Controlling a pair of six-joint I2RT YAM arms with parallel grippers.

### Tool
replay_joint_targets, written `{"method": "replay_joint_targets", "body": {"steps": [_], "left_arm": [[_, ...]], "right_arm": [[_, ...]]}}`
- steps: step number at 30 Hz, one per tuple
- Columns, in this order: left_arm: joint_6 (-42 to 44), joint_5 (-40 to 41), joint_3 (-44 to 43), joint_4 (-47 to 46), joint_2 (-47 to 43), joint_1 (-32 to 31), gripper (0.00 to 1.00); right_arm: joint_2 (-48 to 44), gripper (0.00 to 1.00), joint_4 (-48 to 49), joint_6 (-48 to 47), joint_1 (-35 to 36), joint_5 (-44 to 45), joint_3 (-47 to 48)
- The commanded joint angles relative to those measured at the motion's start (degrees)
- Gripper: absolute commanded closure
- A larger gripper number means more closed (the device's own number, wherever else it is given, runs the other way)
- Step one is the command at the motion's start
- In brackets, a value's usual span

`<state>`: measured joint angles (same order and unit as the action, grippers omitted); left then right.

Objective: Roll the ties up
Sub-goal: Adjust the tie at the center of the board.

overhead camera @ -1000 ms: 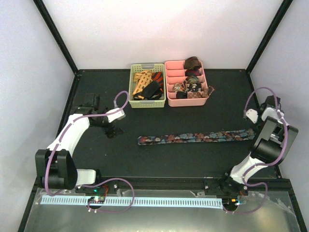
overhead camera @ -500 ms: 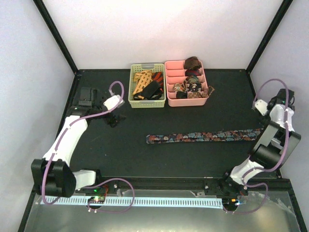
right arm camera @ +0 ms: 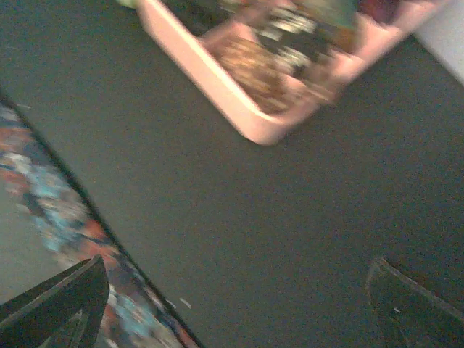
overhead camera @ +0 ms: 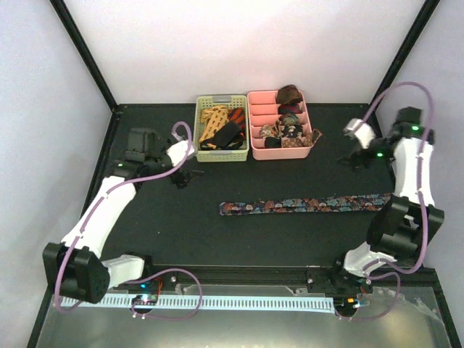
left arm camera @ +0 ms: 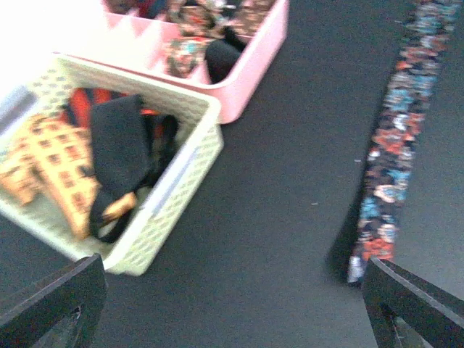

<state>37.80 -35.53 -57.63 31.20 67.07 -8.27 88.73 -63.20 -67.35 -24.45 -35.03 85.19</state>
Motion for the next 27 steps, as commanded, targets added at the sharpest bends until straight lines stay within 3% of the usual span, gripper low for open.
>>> {"method": "replay_joint_targets", "body": {"steps": [1,5,9,15,22,27], "left_arm": [[1.66,-2.01,1.6,1.2,3.54,-6.52,0.01],[1.9,-0.71,2.49,0.67,9.05,-11.86,0.01],[2.08,4.11,1.93,0.77,14.57,-17.78,0.01],[3.23,12.24,2.58,0.78,20.36,-25.84,0.01],[2.2,12.77,1.66,-0.12,24.84,-27.67,0.01],[1.6,12.77,1.03,0.02,26.66,-28.09,0.01]], "right_arm": [[-0.49,0.0,-5.38,-1.12,11.37,-6.82,-7.02],[-9.39,0.0,15.62,-1.03,22.51,5.32,-25.8],[-10.85,0.0,23.86,-5.73,29.03,13.45,-37.14],[-5.34,0.03,25.78,-6.62,30.66,15.93,-39.24],[-1.68,0.06,27.28,-5.89,33.6,17.89,-39.34],[-1.63,0.23,29.95,-6.57,35.35,21.13,-42.07]]}}
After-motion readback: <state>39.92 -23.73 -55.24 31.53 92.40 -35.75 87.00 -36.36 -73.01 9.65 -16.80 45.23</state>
